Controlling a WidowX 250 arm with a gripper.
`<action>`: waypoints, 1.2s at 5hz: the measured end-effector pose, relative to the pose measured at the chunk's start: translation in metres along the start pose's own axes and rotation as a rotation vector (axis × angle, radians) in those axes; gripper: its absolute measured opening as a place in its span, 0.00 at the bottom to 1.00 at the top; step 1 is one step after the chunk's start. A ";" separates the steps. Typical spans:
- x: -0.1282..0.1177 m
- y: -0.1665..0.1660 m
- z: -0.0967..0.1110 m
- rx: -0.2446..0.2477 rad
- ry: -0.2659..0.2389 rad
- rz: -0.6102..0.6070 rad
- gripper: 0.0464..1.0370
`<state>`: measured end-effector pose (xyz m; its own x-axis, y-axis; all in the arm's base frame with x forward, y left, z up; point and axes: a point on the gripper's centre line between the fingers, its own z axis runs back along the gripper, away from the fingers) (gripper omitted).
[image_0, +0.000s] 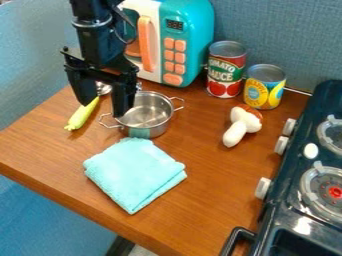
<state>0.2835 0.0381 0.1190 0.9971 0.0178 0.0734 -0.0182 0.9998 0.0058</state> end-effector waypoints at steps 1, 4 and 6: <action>-0.003 0.000 -0.008 -0.002 0.025 0.003 0.96; -0.027 0.000 -0.044 0.086 0.141 -0.060 0.96; -0.016 0.009 -0.078 0.275 0.192 -0.100 0.96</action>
<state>0.2728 0.0470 0.0398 0.9901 -0.0530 -0.1298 0.0872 0.9578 0.2738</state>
